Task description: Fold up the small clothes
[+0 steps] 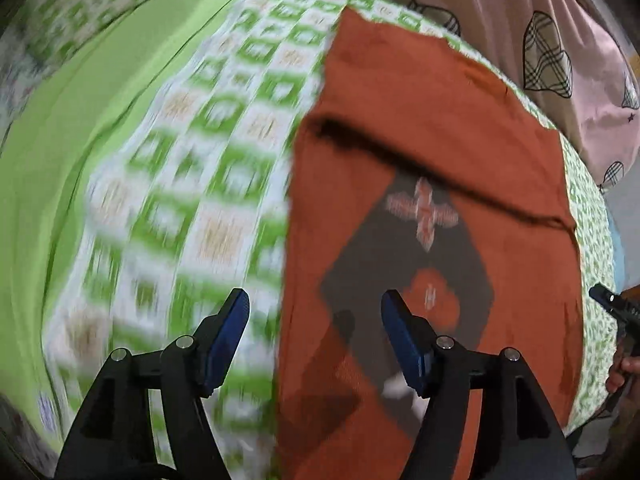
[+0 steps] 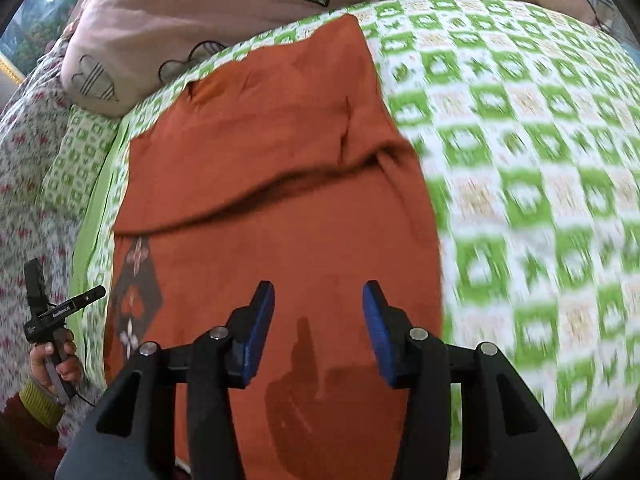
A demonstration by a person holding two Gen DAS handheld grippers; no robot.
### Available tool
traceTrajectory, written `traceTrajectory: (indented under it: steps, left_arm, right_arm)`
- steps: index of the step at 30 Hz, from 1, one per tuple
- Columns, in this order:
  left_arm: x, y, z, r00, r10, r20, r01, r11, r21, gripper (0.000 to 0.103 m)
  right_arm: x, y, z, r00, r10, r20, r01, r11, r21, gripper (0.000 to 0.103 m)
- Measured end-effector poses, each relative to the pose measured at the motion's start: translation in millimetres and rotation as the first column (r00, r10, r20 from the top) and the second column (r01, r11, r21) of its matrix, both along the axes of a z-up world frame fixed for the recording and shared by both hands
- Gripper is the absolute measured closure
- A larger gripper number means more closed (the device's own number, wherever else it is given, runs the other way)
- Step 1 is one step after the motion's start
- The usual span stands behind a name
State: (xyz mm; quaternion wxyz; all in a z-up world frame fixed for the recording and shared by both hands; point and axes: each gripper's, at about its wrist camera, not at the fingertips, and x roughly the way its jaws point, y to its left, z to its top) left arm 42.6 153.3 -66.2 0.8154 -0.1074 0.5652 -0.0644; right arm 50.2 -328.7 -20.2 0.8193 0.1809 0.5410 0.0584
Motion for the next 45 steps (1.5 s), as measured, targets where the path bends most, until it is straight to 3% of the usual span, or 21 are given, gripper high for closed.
traceTrajectory:
  steps: [7, 12, 19, 22, 24, 26, 27, 29, 30, 36, 40, 45]
  left_arm:
    - [-82, 5, -25, 0.994, -0.002, -0.106, -0.004, 0.998, -0.062, 0.031]
    - [-119, -9, -29, 0.993, -0.060, -0.104, 0.053, 0.996, -0.065, 0.031]
    - [-144, -16, -33, 0.993, -0.079, -0.088, 0.071, 0.994, -0.087, 0.033]
    - [-138, -20, -34, 0.993, -0.080, -0.085, 0.072, 0.993, -0.099, 0.035]
    - [-133, -29, -34, 0.992, -0.089, -0.085, 0.081, 0.992, -0.098, 0.044]
    - [-128, -26, -34, 0.991, -0.098, -0.089, 0.090, 0.992, -0.094, 0.058]
    - [-126, -24, -35, 0.991, -0.098, -0.092, 0.089, 0.991, -0.096, 0.066]
    - [-122, -14, -36, 0.990, -0.096, -0.100, 0.082, 0.988, -0.132, 0.092]
    - [-122, -10, -36, 0.990, -0.095, -0.102, 0.078, 0.984, -0.158, 0.095]
    - [-120, -14, -9, 0.990, -0.134, -0.034, 0.124, 0.970, -0.211, 0.098]
    - [-103, -15, 23, 0.992, -0.121, 0.043, 0.128, 0.959, -0.252, 0.099]
    - [-56, -14, 68, 0.982, -0.074, 0.173, 0.118, 0.959, -0.259, 0.099]
  right_arm:
    - [-76, -15, -2, 0.999, -0.013, -0.050, 0.014, 1.000, 0.007, 0.055]
    - [-121, -25, -18, 0.994, -0.016, -0.111, 0.017, 1.000, 0.017, 0.055]
    - [-142, -16, -35, 0.992, 0.018, -0.125, -0.005, 0.995, 0.103, 0.055]
    - [-140, -10, -40, 0.994, 0.015, -0.109, 0.000, 0.991, 0.136, 0.055]
    - [-139, -5, -42, 0.995, 0.029, -0.098, -0.014, 0.989, 0.150, 0.058]
    - [-141, -1, -44, 0.994, 0.053, -0.097, -0.039, 0.989, 0.143, 0.085]
    - [-142, -1, -45, 0.993, 0.059, -0.105, -0.043, 0.988, 0.147, 0.091]
    - [-146, -1, -46, 0.991, 0.069, -0.113, -0.051, 0.987, 0.156, 0.094]
    - [-148, -1, -45, 0.992, 0.072, -0.107, -0.054, 0.985, 0.161, 0.094]
    - [-138, -1, -25, 0.995, 0.089, -0.056, -0.076, 0.976, 0.203, 0.095]
    - [-117, -1, 5, 0.997, 0.065, 0.040, -0.072, 0.968, 0.241, 0.095]
    - [-75, -7, 44, 0.983, 0.008, 0.184, -0.054, 0.968, 0.247, 0.095]
